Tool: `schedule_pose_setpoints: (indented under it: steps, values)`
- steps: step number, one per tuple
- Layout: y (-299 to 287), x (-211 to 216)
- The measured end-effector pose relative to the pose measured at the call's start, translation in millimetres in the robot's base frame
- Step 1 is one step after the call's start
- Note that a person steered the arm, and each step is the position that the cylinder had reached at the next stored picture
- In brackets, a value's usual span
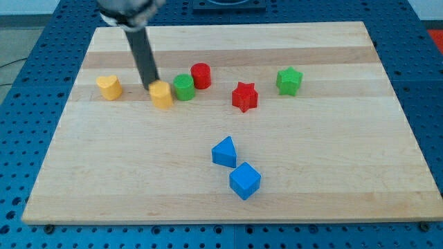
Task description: Push the yellow heart into the yellow hexagon
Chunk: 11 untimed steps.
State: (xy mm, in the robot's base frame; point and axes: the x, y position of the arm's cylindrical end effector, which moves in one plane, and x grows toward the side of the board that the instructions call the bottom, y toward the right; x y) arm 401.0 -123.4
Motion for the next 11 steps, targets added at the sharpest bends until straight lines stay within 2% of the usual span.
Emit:
schedule_pose_setpoints:
  steps: [1, 4, 5, 7, 8, 9, 10, 11]
  values:
    - [50, 75]
    - [77, 114]
    - [17, 86]
    - [0, -69]
    - [-61, -86]
    - [-121, -78]
    - [-124, -40]
    - [-33, 15]
